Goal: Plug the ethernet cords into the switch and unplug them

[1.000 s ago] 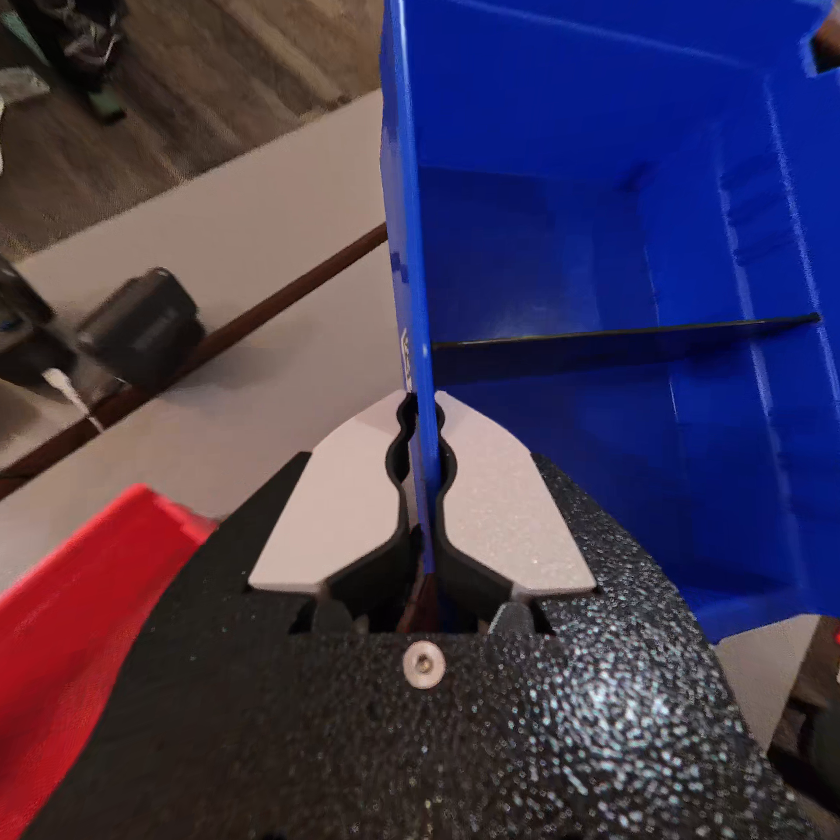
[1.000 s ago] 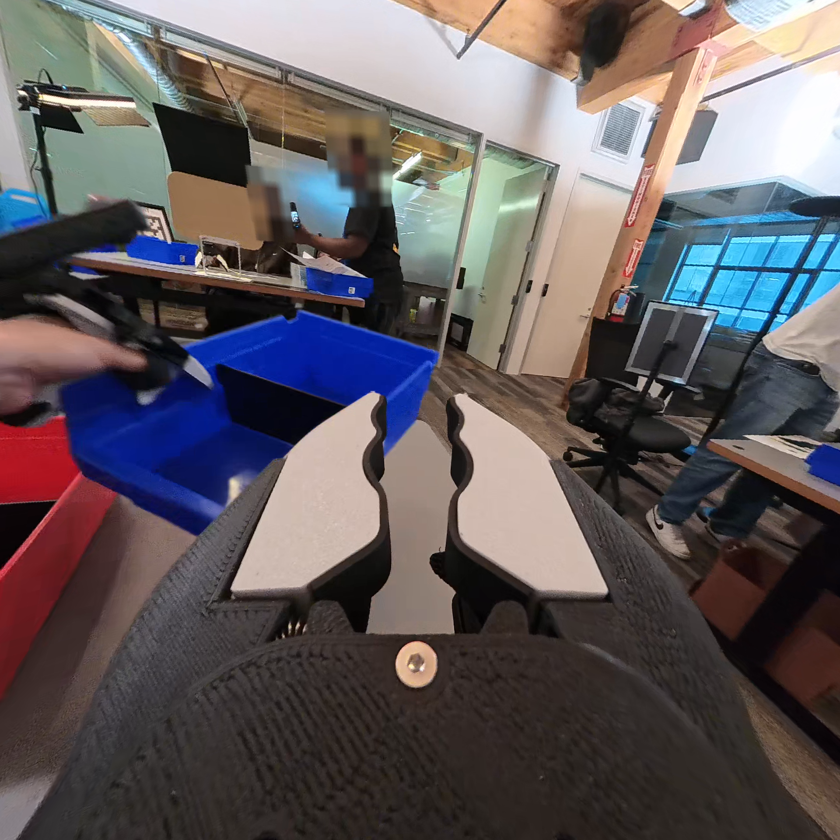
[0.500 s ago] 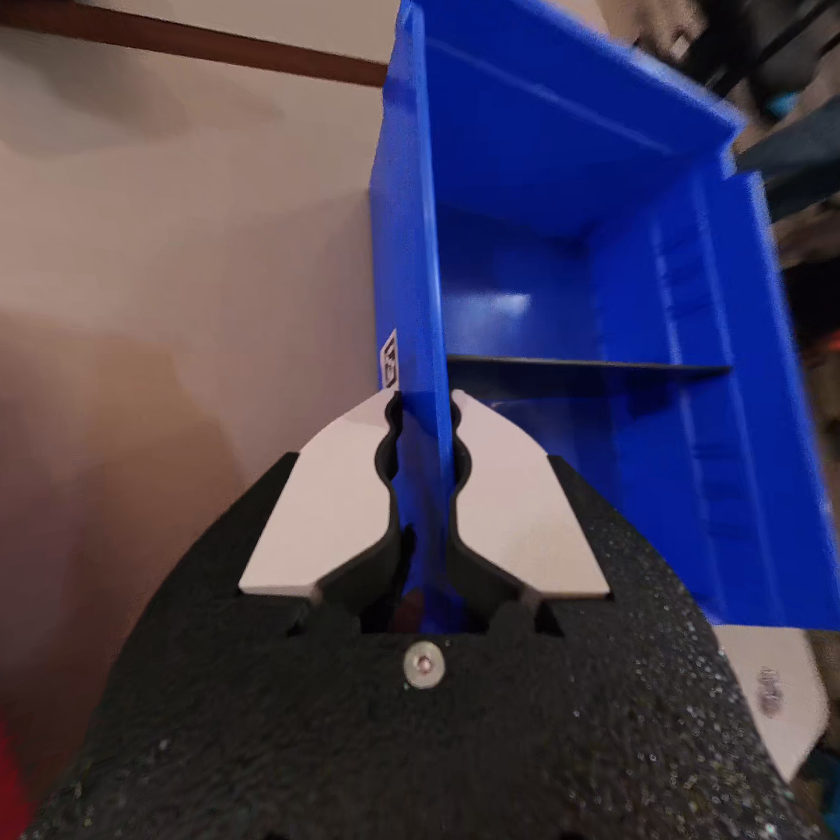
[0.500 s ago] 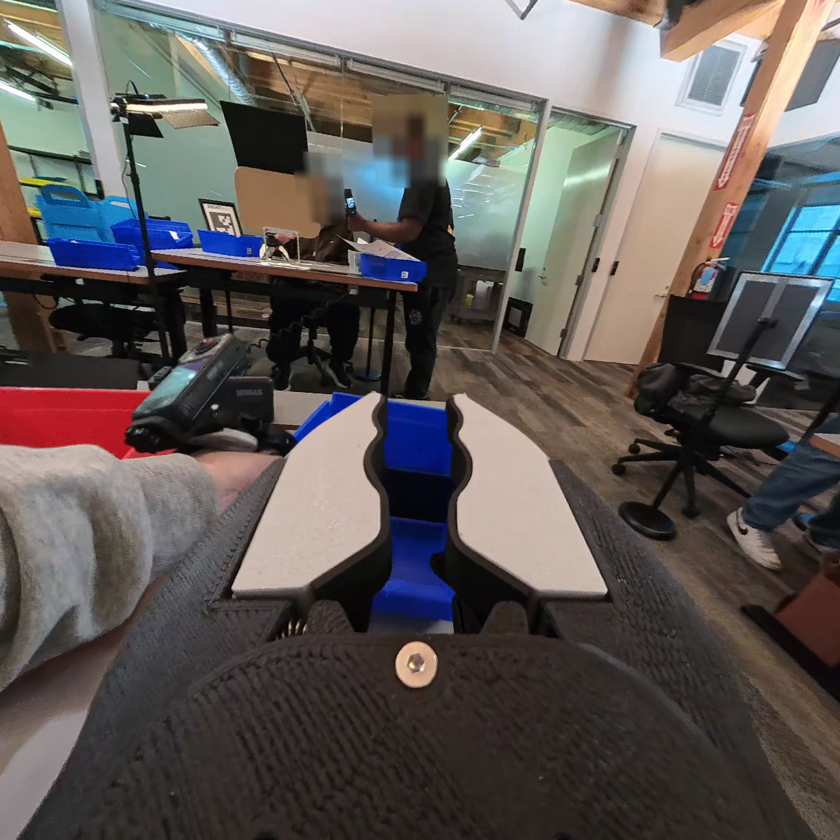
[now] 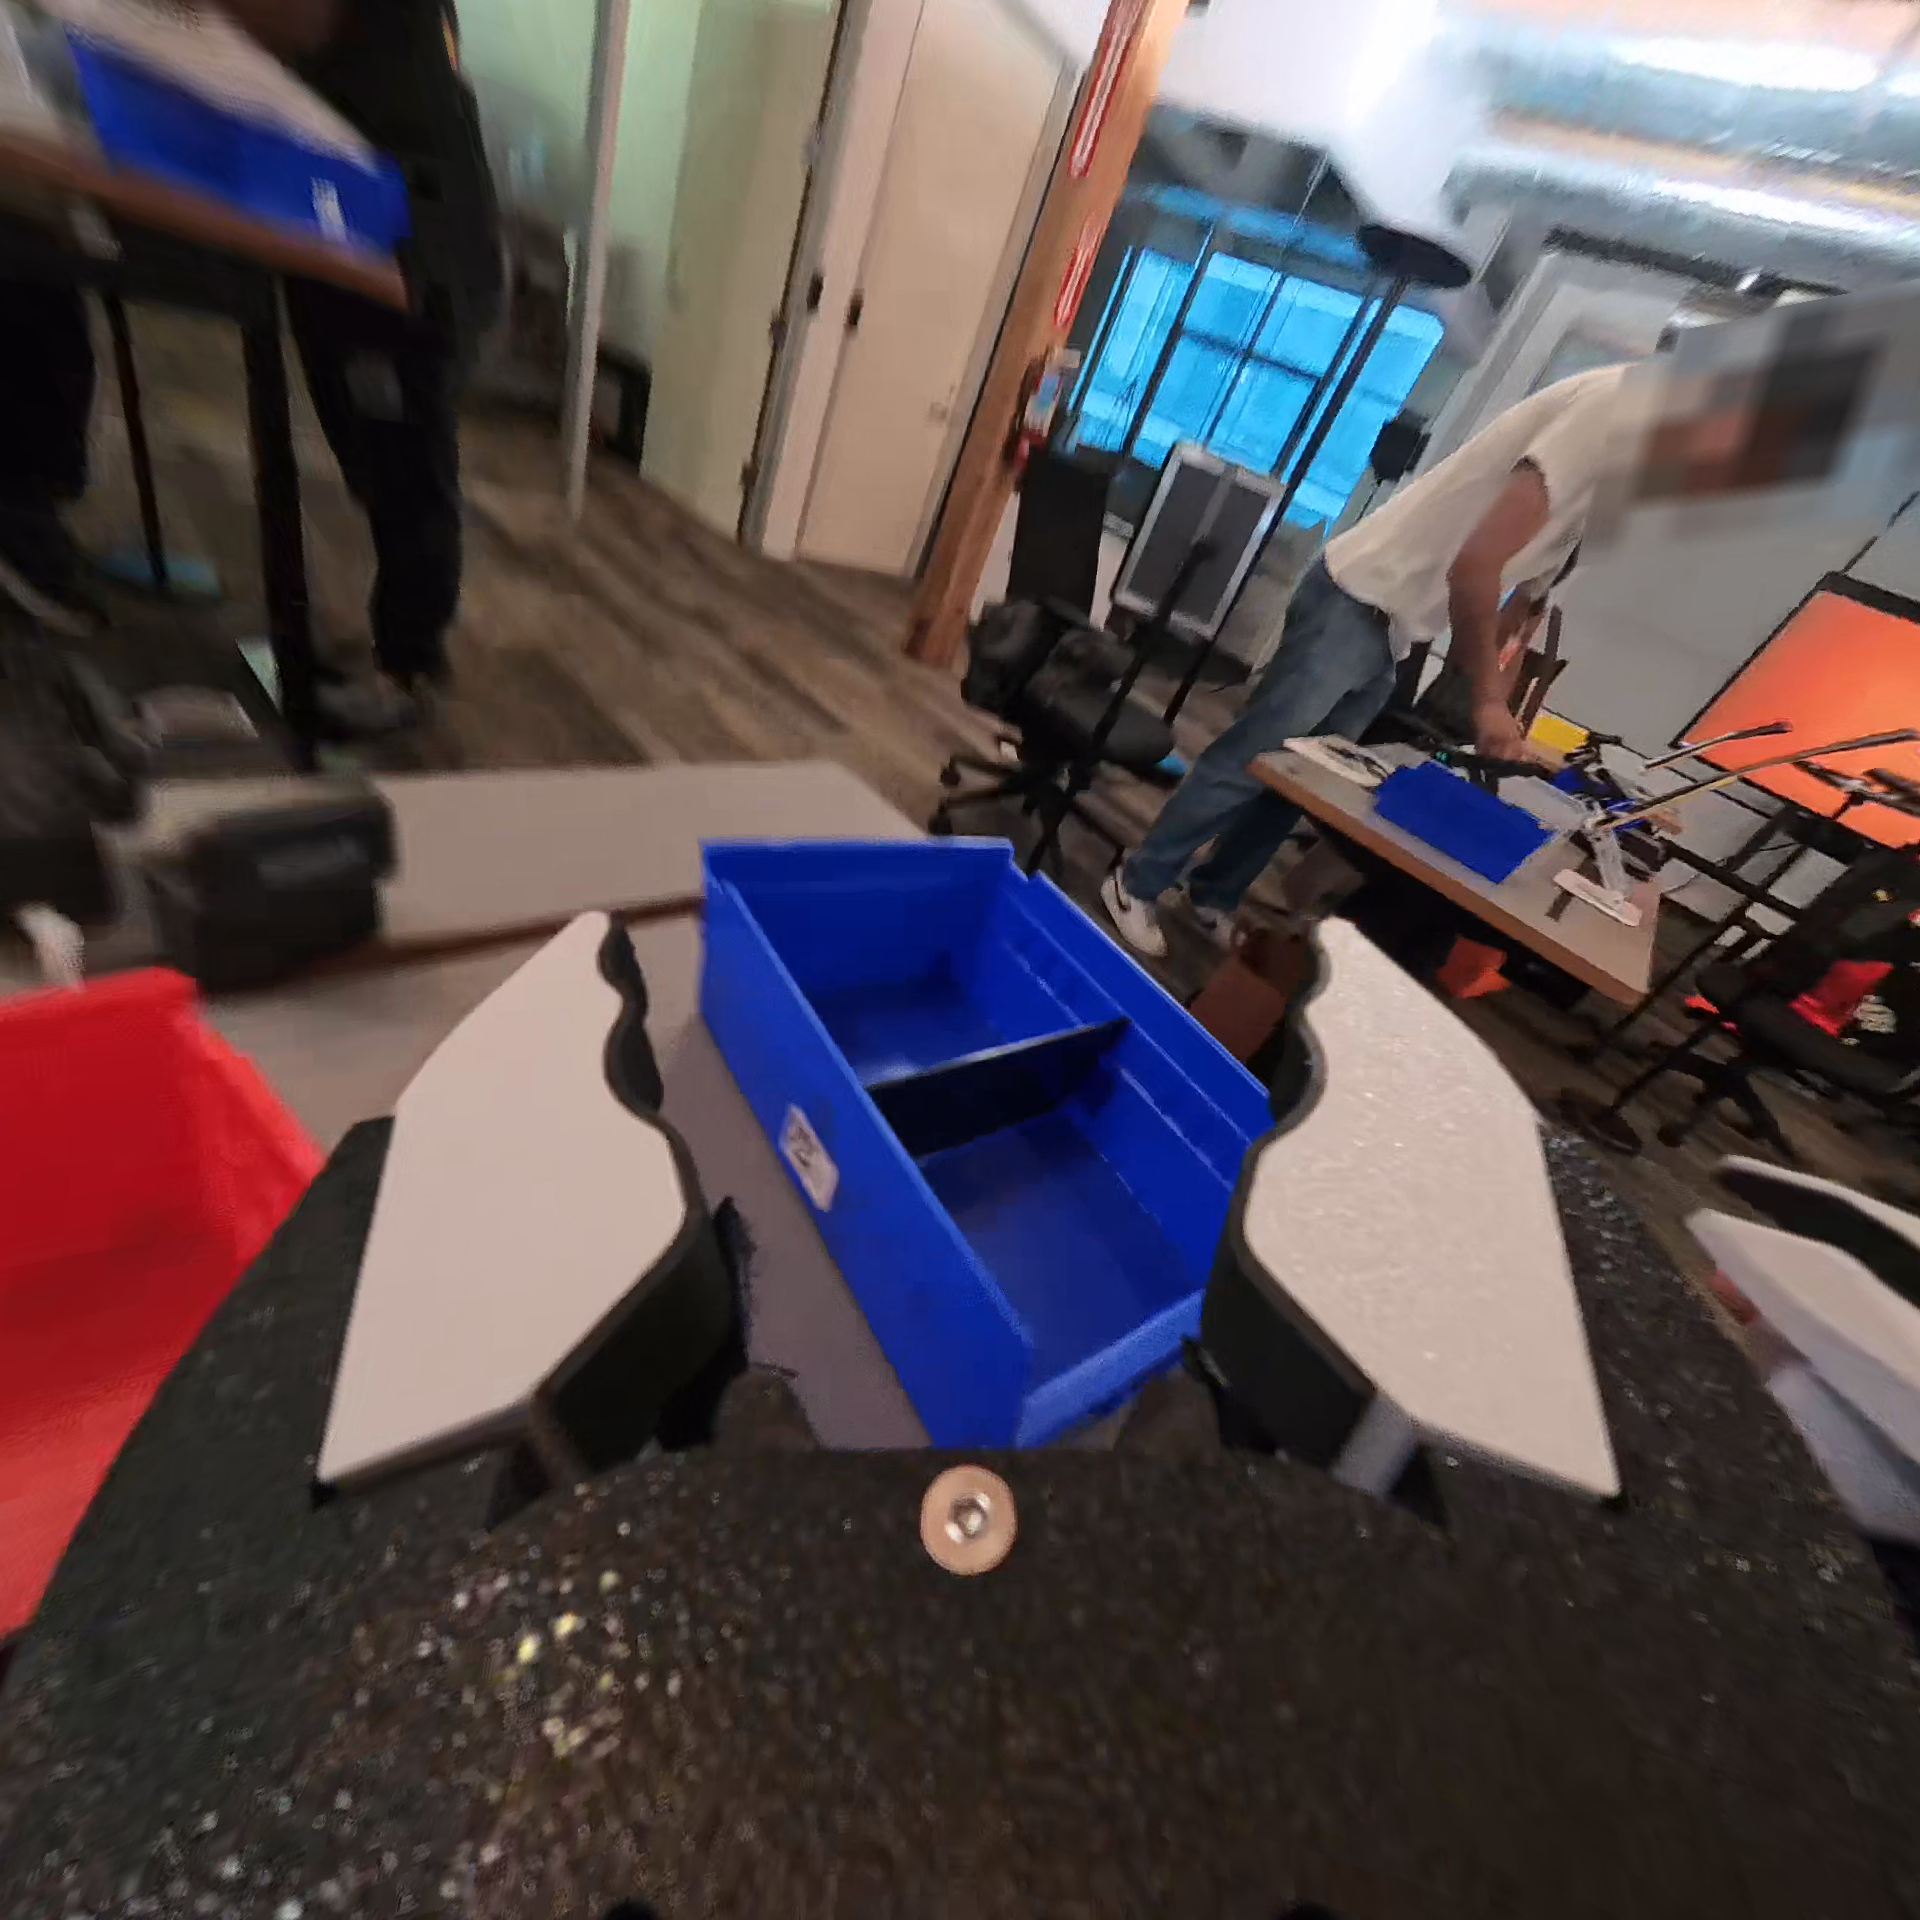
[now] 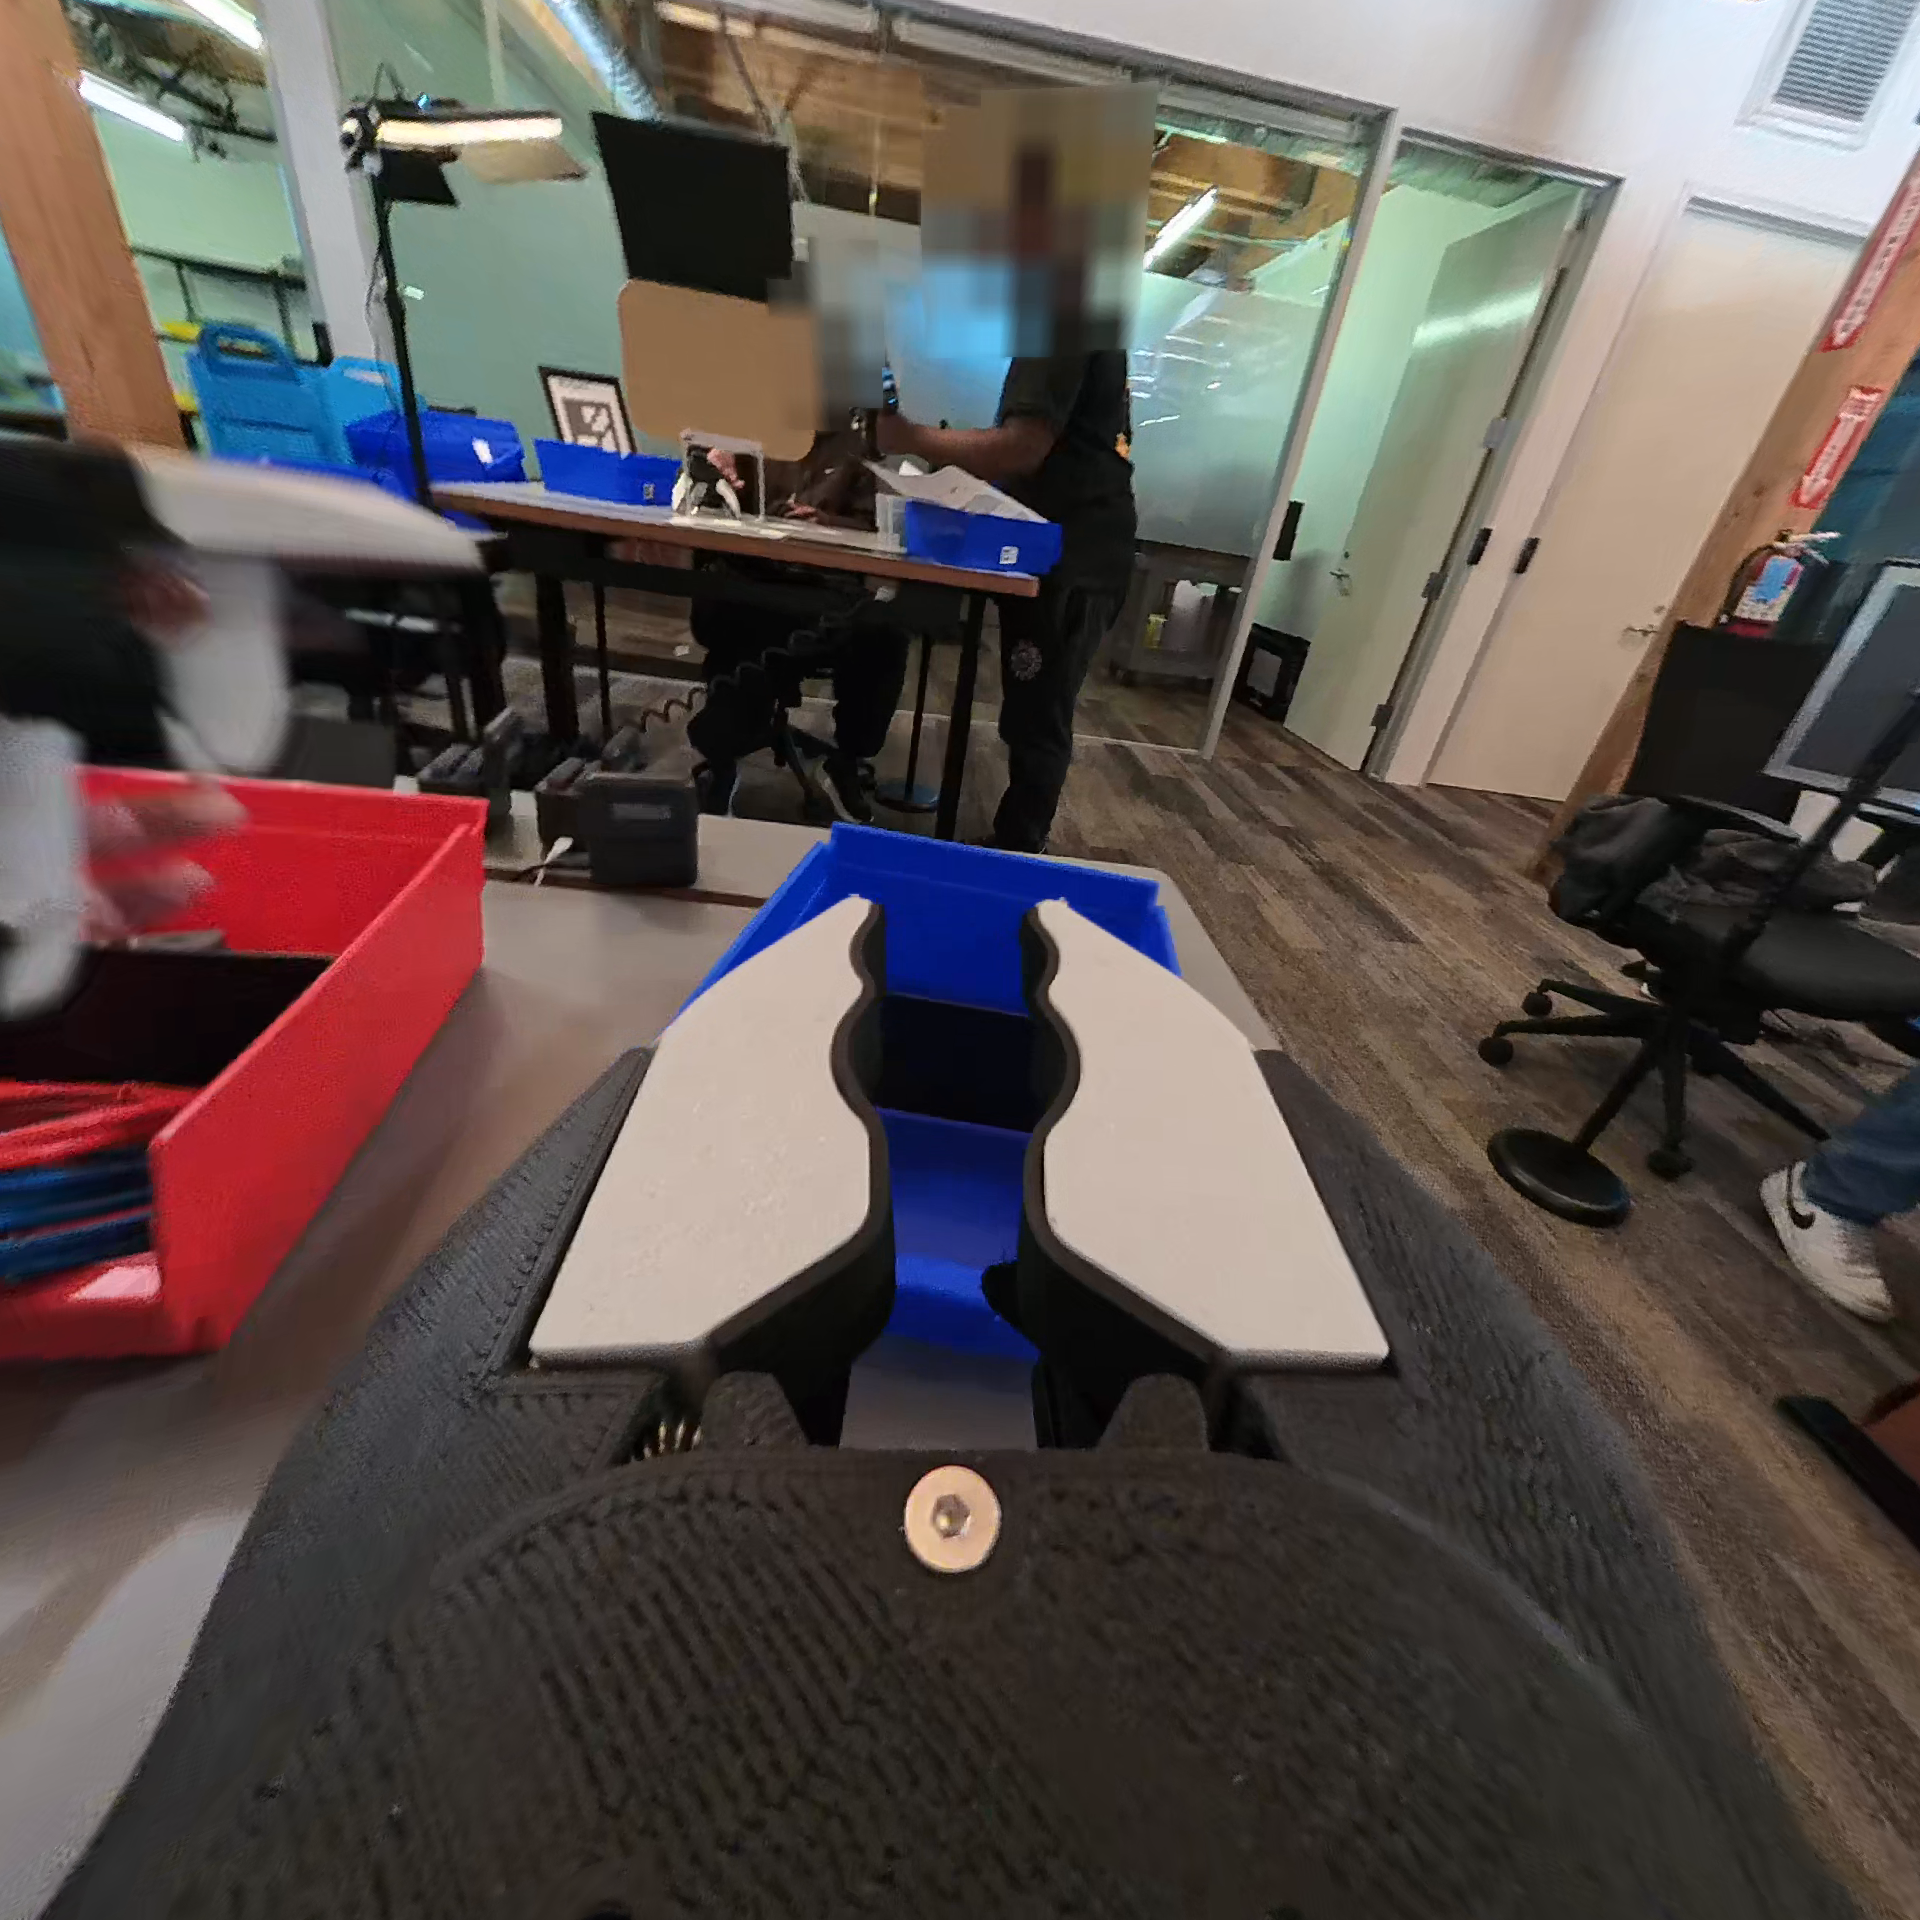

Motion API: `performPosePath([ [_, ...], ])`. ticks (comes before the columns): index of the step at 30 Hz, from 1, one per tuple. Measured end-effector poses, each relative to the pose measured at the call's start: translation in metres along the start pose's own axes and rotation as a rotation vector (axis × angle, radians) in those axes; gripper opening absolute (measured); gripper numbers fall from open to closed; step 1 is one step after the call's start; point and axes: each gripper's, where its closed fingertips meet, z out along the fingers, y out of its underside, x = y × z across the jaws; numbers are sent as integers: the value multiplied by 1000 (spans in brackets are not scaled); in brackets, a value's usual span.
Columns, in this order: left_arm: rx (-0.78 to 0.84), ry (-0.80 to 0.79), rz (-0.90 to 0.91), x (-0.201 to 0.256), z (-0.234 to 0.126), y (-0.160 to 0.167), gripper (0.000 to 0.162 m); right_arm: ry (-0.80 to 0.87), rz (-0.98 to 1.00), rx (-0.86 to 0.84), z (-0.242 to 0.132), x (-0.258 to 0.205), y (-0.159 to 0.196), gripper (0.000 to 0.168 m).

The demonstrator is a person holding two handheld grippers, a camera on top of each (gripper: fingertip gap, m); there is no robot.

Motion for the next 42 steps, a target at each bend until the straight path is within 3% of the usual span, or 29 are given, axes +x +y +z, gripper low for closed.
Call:
performPosePath([
  [2, 89, -42, 141, -22, -40, -27, 109, -18, -43, -16, 6, -15, 5, 23],
  [5, 90, -195, 334, -79, -98, -35, 109, -20, -111, 4, 15, -40, 8, 23],
  [11, 138, -529, 379, -197, -217, -32, 111, -170, -225, -23, 38, -121, 26, 23],
  [16, 63, -785, 407, -272, -271, -7, 109, -219, -268, -73, 55, -172, 42, 23],
  [21, 28, -832, 322, -314, -275, 11, 102, -296, -207, -240, 66, -203, 69, 23],
  [26, -26, -837, 344, -330, -266, 21, 103, -307, -166, -224, 73, -219, 69, 24],
  [32, -52, -822, 341, -337, -259, 34, 100, -331, -63, -220, 85, -222, 70, 24],
  [36, -71, -764, 337, -333, -249, 36, 84, -386, 65, -242, 99, -224, 64, 25],
  [42, -25, -682, 433, -323, -241, 27, 78, -601, 113, -471, 101, -248, 86, 36],
])
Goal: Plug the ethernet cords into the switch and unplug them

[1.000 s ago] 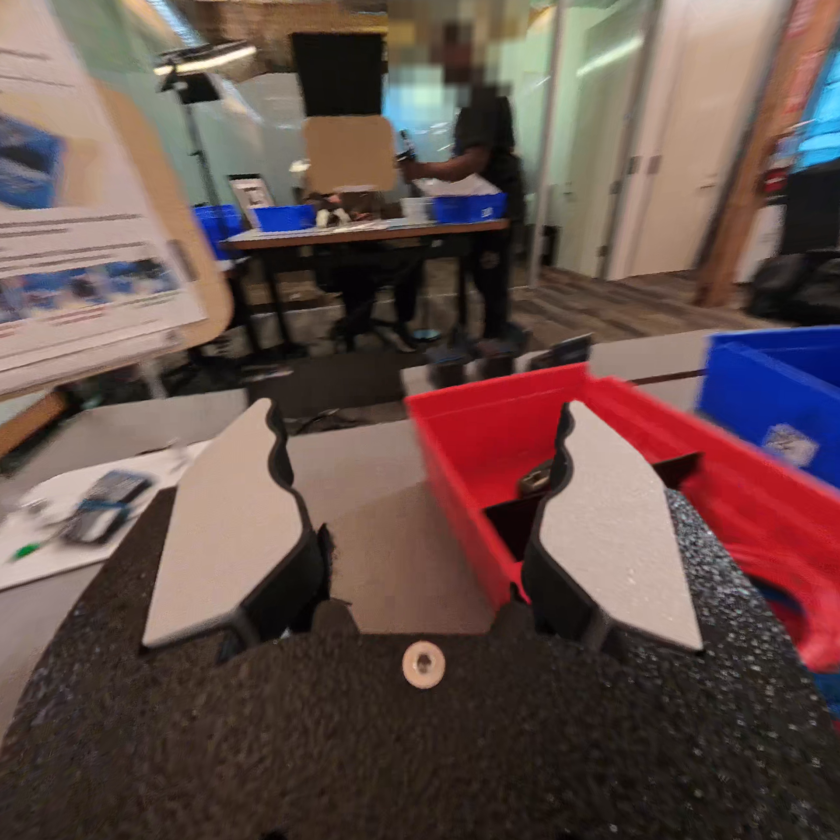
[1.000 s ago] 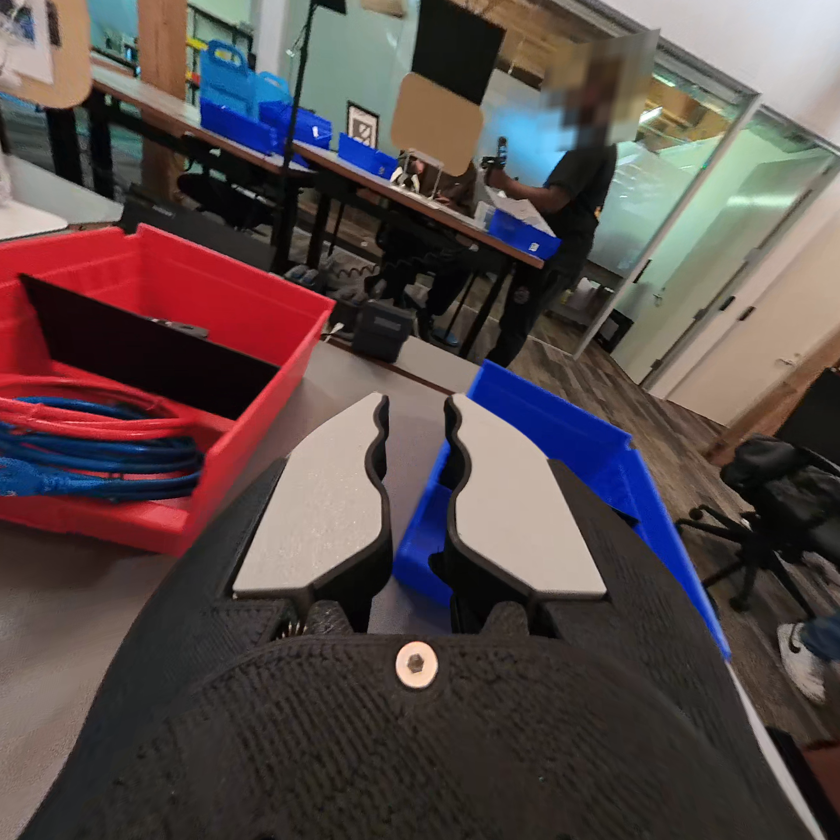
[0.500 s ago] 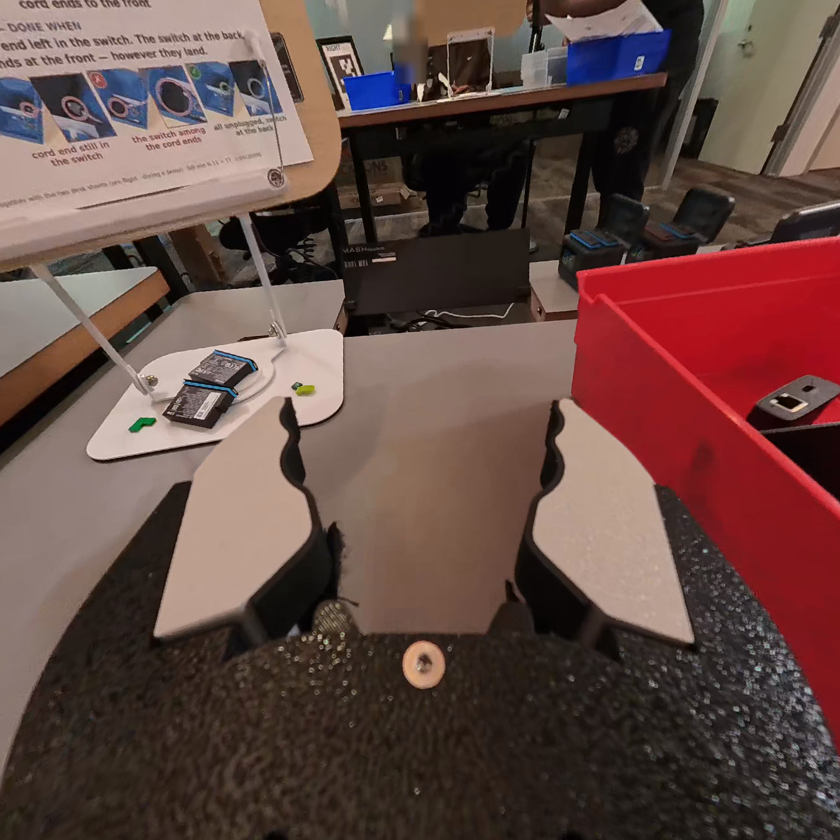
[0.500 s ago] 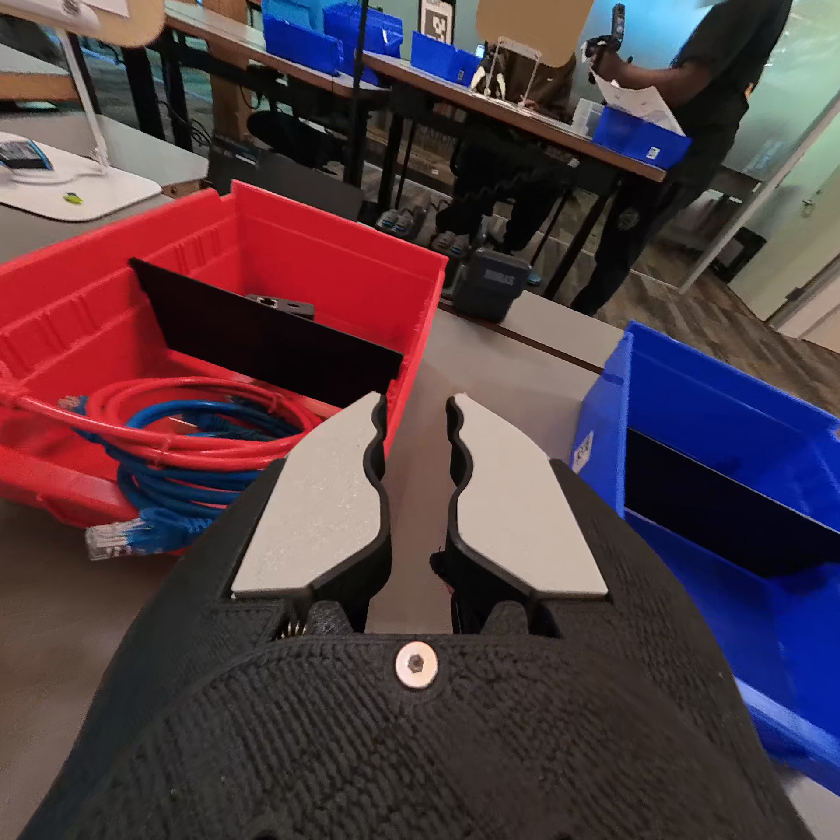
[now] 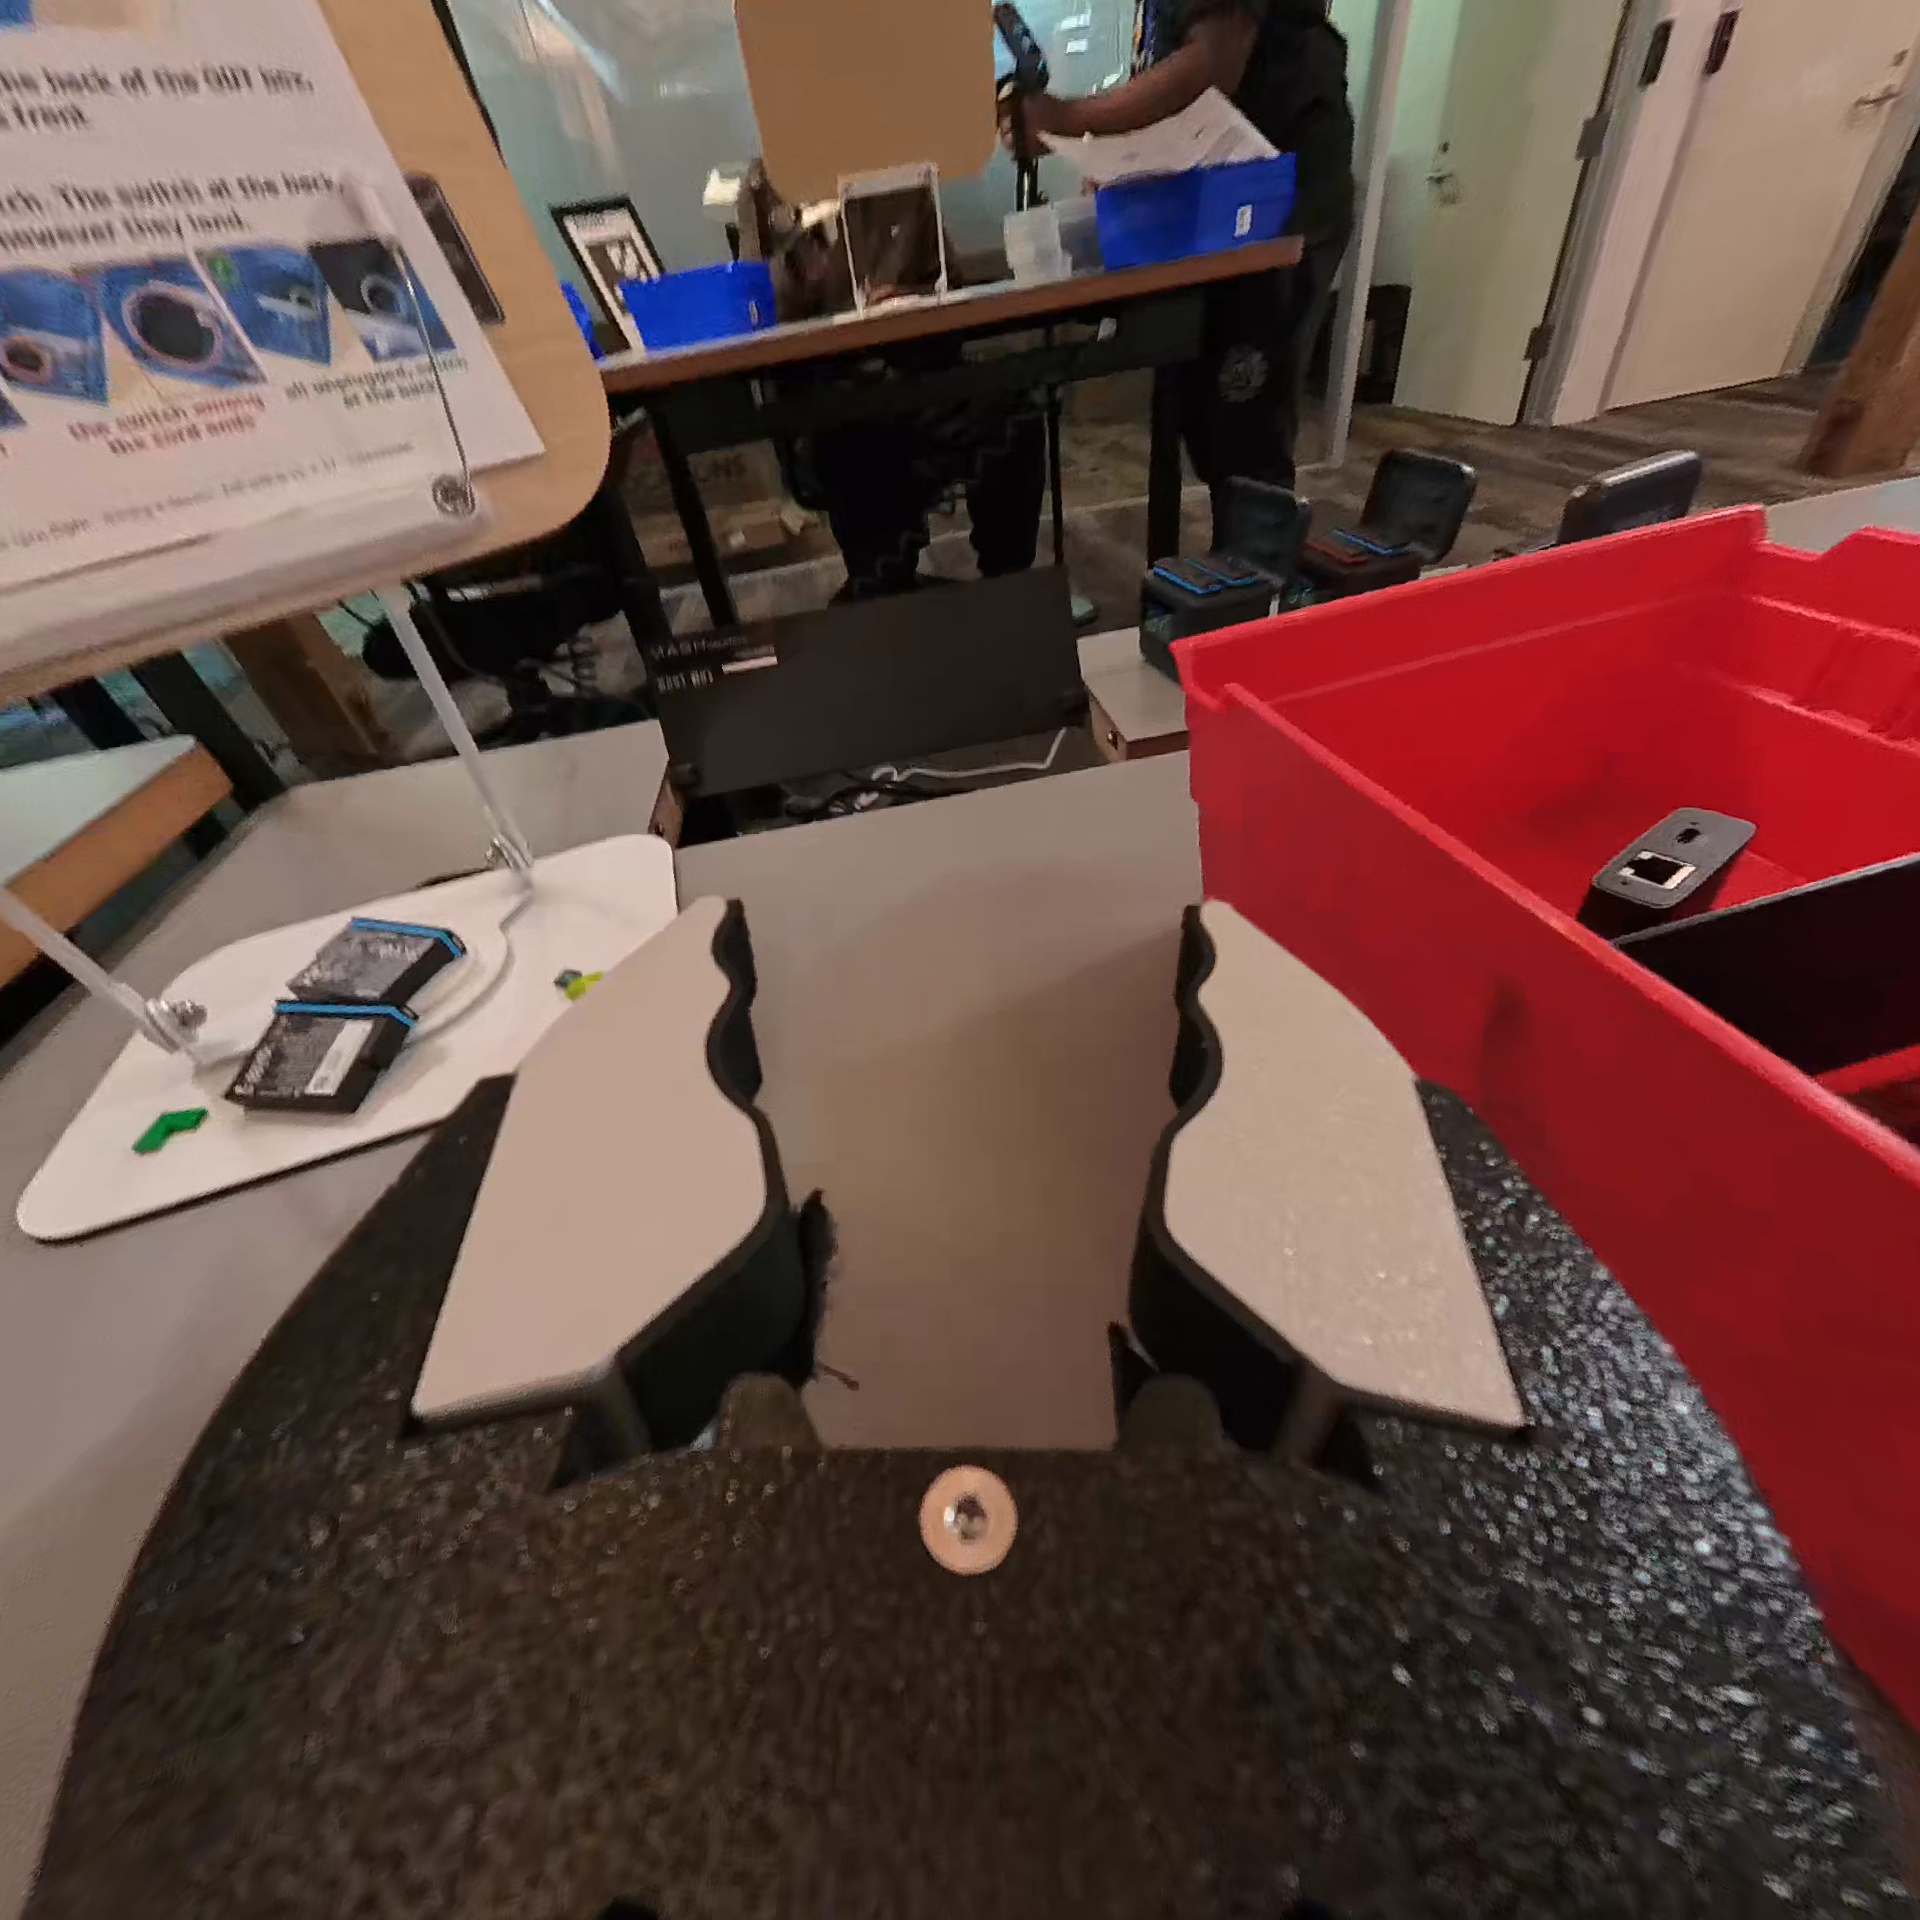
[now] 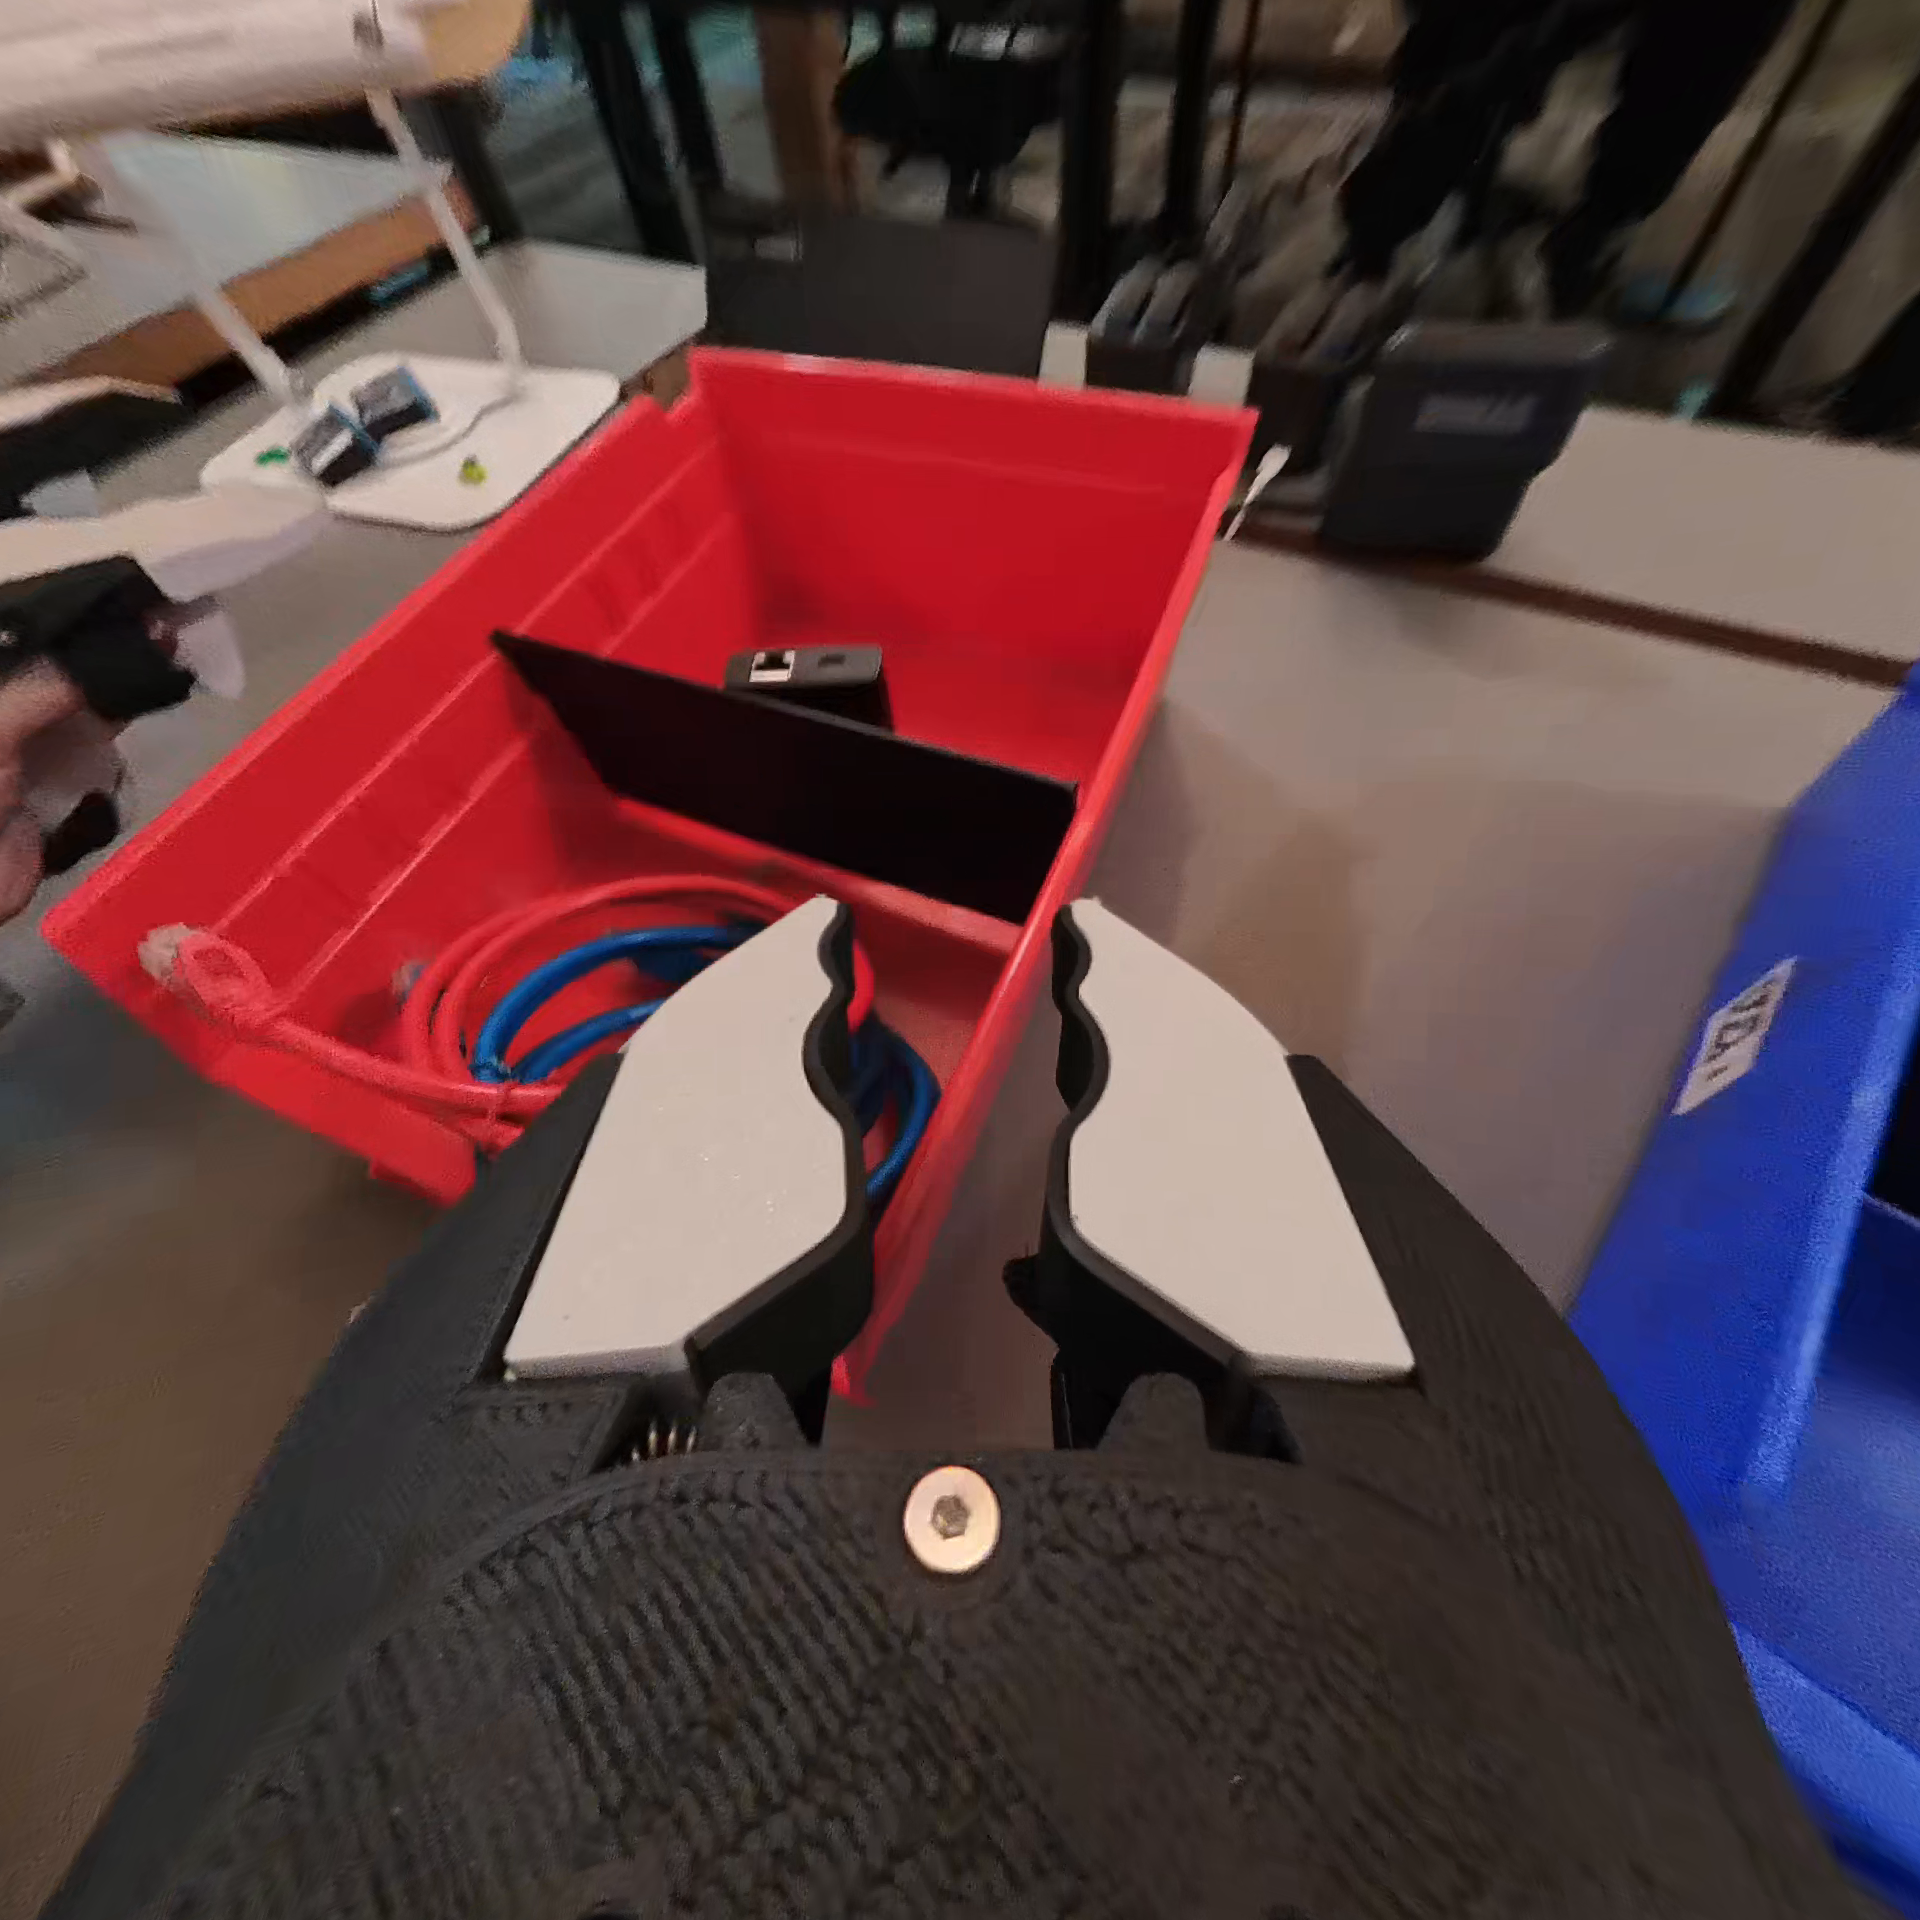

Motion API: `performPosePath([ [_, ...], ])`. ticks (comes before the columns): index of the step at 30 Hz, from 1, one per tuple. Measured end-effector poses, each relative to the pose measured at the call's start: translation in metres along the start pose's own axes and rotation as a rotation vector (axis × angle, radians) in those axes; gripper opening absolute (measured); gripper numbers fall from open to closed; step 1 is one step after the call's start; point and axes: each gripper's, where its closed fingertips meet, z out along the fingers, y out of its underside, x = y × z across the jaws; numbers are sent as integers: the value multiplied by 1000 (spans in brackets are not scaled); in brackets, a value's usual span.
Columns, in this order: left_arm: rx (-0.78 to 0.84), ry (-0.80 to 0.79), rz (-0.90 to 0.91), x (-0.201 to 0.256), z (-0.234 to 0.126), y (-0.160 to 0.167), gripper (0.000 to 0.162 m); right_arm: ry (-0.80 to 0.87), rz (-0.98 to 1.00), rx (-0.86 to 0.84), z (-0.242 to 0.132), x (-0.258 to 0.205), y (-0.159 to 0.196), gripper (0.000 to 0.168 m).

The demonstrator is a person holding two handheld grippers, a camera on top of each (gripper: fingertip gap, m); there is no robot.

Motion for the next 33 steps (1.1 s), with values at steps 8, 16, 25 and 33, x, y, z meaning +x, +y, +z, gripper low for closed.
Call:
performPosePath([
  [8, 12, 192, 46, 36, 2, 20, 73, 2, -37, -189, 21, 6, 24, 30],
  [16, 7, 144, 139, 35, 0, 22, 68, 172, -180, -233, 30, 12, 21, 16],
  [25, 11, 62, 46, 3, -1, 20, 65, 61, -201, -215, 41, -40, 20, 33],
  [33, 30, 10, -4, -17, -5, 16, 65, 233, -272, 14, -15, -4, -8, 30],
])
